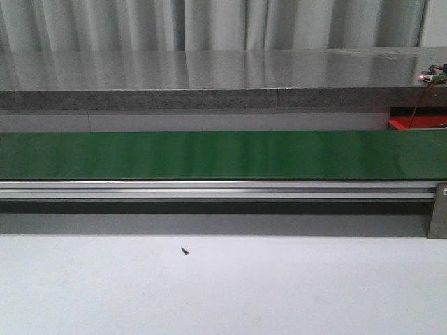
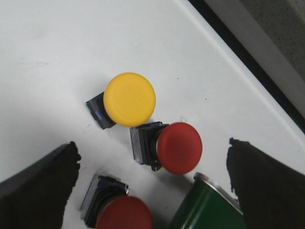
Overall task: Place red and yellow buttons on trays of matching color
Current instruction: 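Lower the left gripper onto the last yellow-capped button and close on it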
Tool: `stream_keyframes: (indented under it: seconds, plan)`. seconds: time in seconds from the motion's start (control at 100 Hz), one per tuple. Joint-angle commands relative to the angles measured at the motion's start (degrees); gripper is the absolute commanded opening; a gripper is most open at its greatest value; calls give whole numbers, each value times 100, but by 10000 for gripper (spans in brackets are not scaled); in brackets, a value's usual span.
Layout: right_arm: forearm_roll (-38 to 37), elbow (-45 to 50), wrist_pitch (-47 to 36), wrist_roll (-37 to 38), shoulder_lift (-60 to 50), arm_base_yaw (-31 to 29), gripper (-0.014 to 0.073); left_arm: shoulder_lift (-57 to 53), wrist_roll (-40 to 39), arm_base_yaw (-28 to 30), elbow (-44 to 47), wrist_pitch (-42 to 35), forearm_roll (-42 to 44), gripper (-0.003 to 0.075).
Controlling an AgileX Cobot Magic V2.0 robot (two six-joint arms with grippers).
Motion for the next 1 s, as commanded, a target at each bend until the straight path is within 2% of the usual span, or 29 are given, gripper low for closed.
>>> stream_keyframes:
  seconds: [0.0,0.22,0.47,0.99]
  plan:
    - [151,-160,-288,-24,-33,-1,-113,-53,-102,-28,-424,-141,-348,588]
    - [151,-160,-288,-24,-33,-1,-113,450,-327,-28,-913,-314,-443,588]
    - [151,-160,-288,-24,-33,-1,-113,491,-368,-28,-918,-656,-433,588]
    - [166,-160,-278,-24,-33,-1,-113,775,-405,-28,-921,-698,-446,582]
